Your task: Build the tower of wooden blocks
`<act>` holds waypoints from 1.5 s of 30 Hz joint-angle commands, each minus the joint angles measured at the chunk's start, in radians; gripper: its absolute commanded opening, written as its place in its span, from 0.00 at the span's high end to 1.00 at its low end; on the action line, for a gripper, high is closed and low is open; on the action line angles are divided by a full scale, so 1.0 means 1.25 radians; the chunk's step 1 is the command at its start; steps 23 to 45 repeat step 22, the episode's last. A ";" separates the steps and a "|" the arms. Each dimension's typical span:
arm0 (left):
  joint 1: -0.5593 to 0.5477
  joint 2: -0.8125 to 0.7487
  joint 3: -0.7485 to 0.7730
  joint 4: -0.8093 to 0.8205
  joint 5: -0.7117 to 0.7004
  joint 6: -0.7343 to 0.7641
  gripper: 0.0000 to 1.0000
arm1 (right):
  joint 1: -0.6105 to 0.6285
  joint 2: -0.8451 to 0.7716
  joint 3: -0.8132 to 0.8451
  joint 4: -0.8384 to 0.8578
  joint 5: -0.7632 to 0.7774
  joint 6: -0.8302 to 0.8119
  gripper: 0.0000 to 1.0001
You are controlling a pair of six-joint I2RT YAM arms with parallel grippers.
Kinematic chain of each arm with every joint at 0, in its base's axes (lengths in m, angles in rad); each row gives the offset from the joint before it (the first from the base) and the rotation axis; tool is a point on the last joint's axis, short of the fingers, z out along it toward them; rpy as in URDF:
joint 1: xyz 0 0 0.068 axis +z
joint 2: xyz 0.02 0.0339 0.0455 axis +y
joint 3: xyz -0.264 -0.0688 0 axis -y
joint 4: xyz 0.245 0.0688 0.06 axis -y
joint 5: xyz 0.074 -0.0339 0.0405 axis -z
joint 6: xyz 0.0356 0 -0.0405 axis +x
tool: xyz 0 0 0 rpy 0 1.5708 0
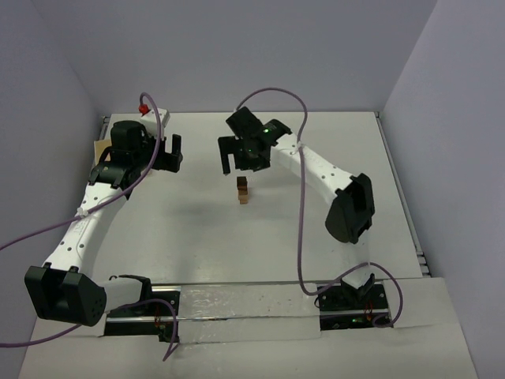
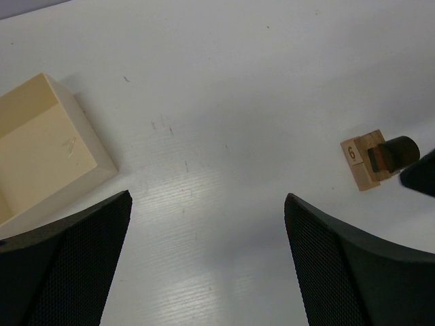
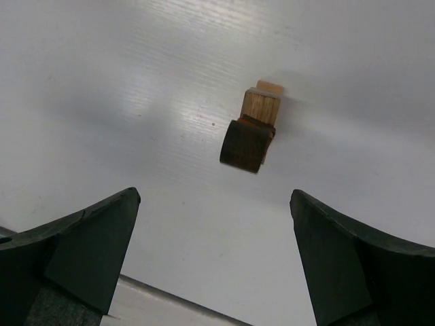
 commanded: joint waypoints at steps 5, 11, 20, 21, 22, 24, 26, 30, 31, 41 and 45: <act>0.007 0.001 -0.021 -0.019 0.062 0.005 0.01 | -0.174 -0.338 -0.197 0.146 0.130 -0.163 0.00; 0.030 0.037 -0.035 0.010 0.054 -0.019 0.01 | -0.392 -0.528 -0.512 0.313 0.080 -0.286 0.00; 0.101 0.037 -0.072 0.031 0.078 -0.077 0.01 | -0.470 -0.681 -0.748 0.418 0.054 -0.319 0.00; 0.106 0.031 -0.077 0.033 0.081 -0.077 0.01 | -0.470 -0.685 -0.754 0.418 0.050 -0.315 0.00; 0.108 0.020 -0.081 0.036 0.077 -0.077 0.01 | -0.470 -0.689 -0.756 0.418 0.048 -0.309 0.00; 0.108 0.020 -0.081 0.036 0.077 -0.077 0.01 | -0.470 -0.689 -0.756 0.418 0.048 -0.309 0.00; 0.108 0.020 -0.081 0.036 0.077 -0.077 0.01 | -0.470 -0.689 -0.756 0.418 0.048 -0.309 0.00; 0.108 0.020 -0.081 0.036 0.077 -0.077 0.01 | -0.470 -0.689 -0.756 0.418 0.048 -0.309 0.00; 0.108 0.020 -0.081 0.036 0.077 -0.077 0.01 | -0.470 -0.689 -0.756 0.418 0.048 -0.309 0.00; 0.108 0.020 -0.081 0.036 0.077 -0.077 0.01 | -0.470 -0.689 -0.756 0.418 0.048 -0.309 0.00; 0.108 0.020 -0.081 0.036 0.077 -0.077 0.01 | -0.470 -0.689 -0.756 0.418 0.048 -0.309 0.00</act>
